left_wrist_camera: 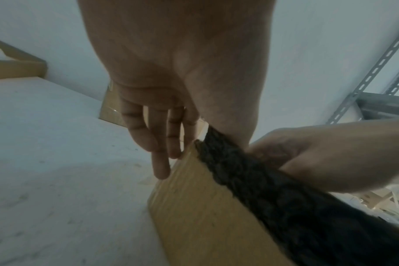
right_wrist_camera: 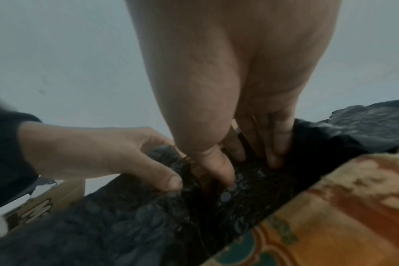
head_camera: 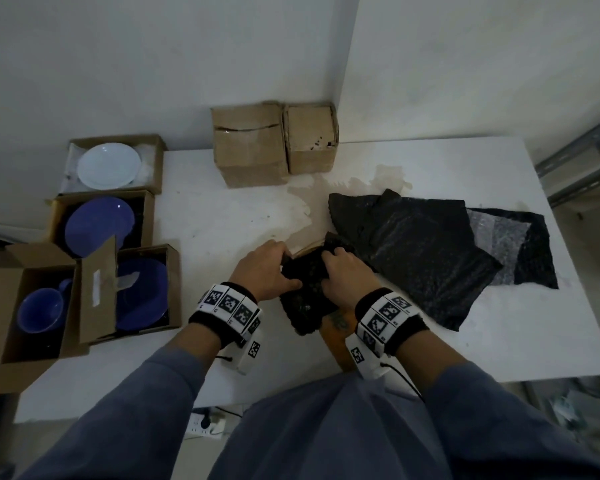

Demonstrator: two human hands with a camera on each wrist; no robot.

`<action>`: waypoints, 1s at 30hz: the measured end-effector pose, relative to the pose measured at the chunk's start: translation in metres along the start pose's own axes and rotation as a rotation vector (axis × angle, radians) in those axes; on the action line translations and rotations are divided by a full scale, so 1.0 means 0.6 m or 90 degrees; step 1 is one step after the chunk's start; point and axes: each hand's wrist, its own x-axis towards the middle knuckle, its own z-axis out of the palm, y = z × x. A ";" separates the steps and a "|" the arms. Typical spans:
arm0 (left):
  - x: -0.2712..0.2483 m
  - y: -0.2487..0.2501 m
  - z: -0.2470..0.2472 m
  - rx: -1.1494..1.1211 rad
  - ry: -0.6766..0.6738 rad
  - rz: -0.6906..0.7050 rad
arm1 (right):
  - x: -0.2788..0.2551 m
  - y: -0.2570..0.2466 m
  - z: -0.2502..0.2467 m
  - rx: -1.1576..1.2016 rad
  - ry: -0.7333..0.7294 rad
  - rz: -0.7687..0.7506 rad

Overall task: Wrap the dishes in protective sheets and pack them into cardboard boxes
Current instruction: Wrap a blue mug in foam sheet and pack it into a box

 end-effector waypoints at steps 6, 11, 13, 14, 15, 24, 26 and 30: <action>-0.031 -0.004 0.021 -0.065 -0.008 -0.041 | -0.013 0.005 0.011 -0.038 -0.021 -0.066; -0.057 0.010 0.032 -0.082 0.003 -0.093 | 0.003 0.006 -0.007 -0.118 -0.029 -0.141; -0.067 0.024 0.045 -0.043 -0.010 -0.111 | 0.013 0.004 -0.017 -0.142 -0.026 -0.172; -0.073 0.030 0.055 -0.030 -0.020 -0.112 | 0.017 0.004 -0.021 -0.138 -0.028 -0.180; -0.079 0.035 0.064 -0.020 -0.027 -0.111 | 0.019 0.004 -0.025 -0.129 -0.031 -0.187; -0.075 0.041 0.042 -0.073 0.217 0.166 | -0.028 0.051 -0.001 -0.102 0.100 -0.041; -0.054 0.058 0.034 -0.015 0.179 0.257 | -0.032 0.053 0.007 -0.155 0.099 -0.008; -0.016 0.106 0.045 0.237 0.084 0.216 | -0.024 0.045 0.011 -0.221 0.114 0.019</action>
